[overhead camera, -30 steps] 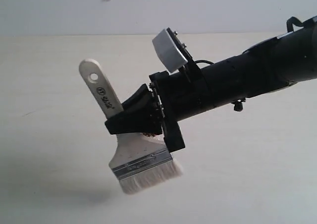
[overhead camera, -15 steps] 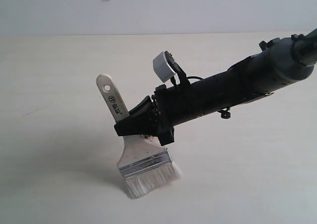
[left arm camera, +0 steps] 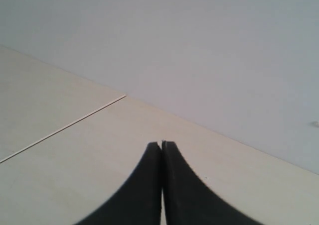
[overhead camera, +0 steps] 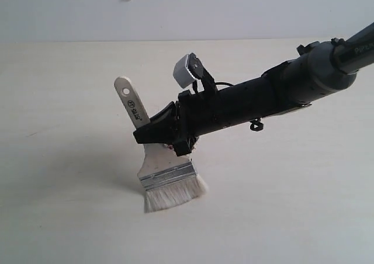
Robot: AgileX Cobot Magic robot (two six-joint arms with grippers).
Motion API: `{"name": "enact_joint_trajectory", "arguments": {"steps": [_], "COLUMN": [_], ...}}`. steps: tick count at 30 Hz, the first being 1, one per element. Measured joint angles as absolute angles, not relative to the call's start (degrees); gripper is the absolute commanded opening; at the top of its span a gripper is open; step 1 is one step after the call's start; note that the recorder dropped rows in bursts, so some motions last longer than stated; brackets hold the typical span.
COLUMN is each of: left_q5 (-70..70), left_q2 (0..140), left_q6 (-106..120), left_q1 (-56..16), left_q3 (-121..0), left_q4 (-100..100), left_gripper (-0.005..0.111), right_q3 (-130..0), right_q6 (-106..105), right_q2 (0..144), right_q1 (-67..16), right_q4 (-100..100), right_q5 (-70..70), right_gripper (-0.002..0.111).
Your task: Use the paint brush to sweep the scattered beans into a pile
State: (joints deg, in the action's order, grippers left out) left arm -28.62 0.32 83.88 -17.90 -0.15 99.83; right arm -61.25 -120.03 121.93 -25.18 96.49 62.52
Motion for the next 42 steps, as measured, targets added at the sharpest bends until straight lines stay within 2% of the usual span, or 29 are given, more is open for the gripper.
{"name": "enact_joint_trajectory", "arguments": {"steps": [15,25,35,42], "left_q5": [-28.6,-28.6,-28.6,-28.6], "left_q2": [0.3,0.3,0.3,0.3], "left_q6": [83.9,83.9,83.9,83.9], "left_q1": [-17.9,-17.9,-17.9,-17.9], "left_q3": [-0.1,-0.1,-0.1,-0.1], "left_q4": [99.8,99.8,99.8,99.8], "left_gripper": [0.0,0.0,0.0,0.0], "right_q3": [-65.3,-65.4,-65.4,-65.0], "right_q6": [-120.1,-120.1,-113.6,-111.0], "right_q2": [122.0,118.8,109.9,110.0], "right_q1": [-25.2,-25.2,-25.2,-25.2], "right_q4": [98.2,98.0,86.1,81.0], "right_q5": [57.2,63.0,69.1,66.4], "right_gripper": [0.0,0.0,0.0,0.0]}}
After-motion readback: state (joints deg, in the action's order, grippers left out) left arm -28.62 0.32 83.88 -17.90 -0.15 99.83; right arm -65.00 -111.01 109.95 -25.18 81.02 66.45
